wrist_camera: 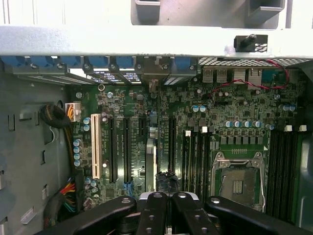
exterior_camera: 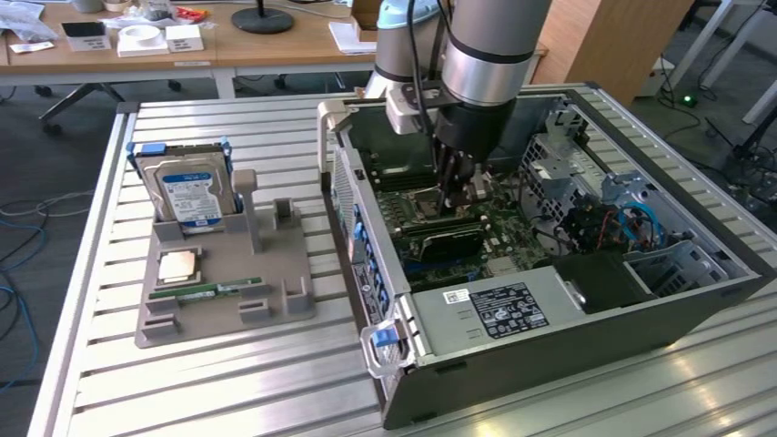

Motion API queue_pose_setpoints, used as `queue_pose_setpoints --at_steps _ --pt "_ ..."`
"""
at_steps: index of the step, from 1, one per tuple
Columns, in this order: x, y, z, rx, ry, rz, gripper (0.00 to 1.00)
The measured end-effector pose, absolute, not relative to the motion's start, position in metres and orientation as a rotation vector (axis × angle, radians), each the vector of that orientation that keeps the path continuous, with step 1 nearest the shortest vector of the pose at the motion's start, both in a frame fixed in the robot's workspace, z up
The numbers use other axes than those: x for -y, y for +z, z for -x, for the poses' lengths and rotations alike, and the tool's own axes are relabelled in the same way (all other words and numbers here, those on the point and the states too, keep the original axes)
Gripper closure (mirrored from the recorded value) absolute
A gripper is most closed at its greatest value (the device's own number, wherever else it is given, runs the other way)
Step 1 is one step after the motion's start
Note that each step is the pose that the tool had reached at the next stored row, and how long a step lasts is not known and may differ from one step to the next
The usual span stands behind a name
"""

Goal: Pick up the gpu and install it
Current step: 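Press down on the gpu until it lock into place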

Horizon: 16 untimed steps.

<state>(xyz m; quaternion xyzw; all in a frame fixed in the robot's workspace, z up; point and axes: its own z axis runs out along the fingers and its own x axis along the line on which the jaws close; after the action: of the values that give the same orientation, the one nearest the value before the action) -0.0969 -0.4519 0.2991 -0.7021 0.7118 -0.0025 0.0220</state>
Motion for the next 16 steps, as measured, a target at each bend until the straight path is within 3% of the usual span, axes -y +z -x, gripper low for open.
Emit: queue_pose_setpoints --at_steps 16 --pt "0.4489 0.2949 0.0969 -2.205 -0.008 2.176 0.89"
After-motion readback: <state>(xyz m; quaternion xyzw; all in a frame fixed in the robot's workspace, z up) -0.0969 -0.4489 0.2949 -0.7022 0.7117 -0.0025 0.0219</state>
